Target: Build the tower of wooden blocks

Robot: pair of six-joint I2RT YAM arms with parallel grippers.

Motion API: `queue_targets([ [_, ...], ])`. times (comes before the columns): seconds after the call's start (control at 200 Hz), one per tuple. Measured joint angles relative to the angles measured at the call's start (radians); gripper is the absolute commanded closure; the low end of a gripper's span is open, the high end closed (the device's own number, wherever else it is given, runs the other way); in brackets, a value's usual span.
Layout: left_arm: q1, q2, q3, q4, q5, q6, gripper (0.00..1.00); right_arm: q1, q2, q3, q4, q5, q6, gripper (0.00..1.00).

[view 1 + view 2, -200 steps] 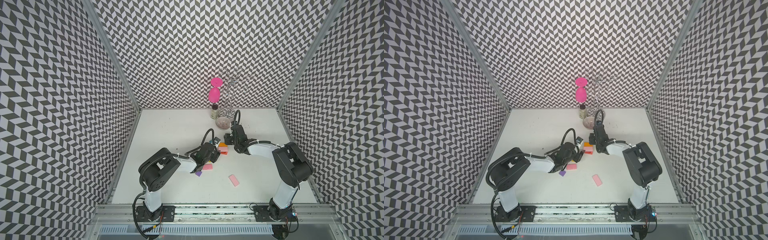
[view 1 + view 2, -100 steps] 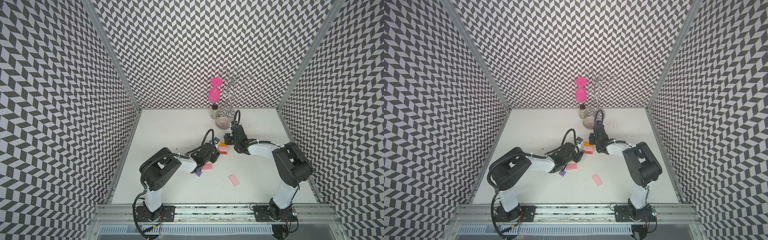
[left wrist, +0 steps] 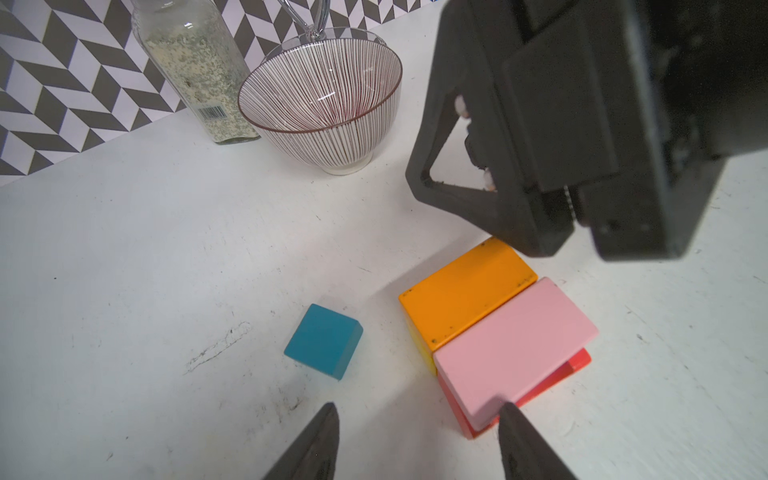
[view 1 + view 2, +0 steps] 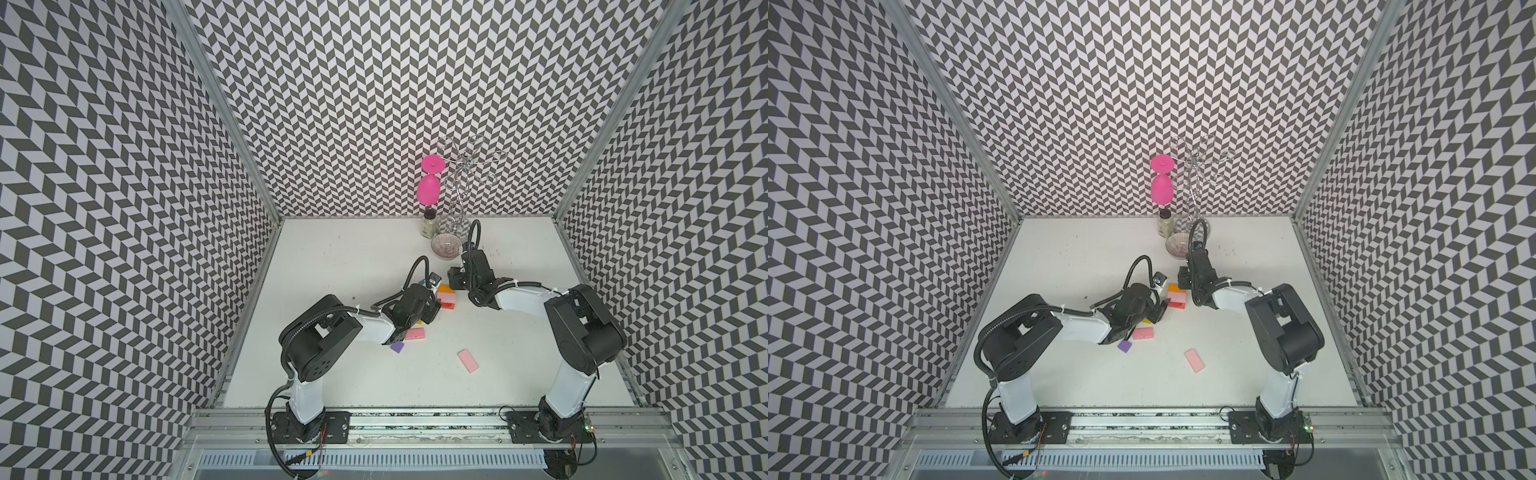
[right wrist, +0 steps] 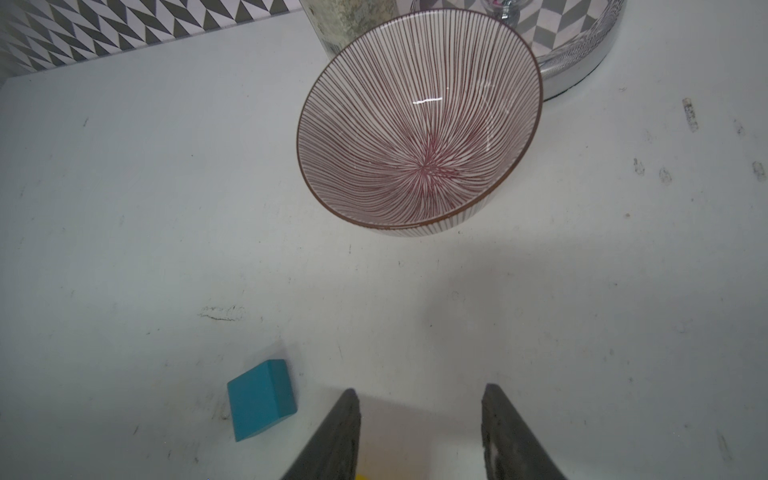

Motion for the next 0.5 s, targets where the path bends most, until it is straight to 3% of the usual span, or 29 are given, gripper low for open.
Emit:
queue_targets([
  [0.346,0.000,-0.011,-0.009,0.000,0.003,0.000,0.39,0.000,-0.006,-0.003,-0.002,0.001,0.001,0.52],
  [0.501,-0.001,-0.160,-0.092,-0.017,0.002,-0.018,0.36,0.000,-0.079,-0.052,0.002,0.010,0.004,0.48],
])
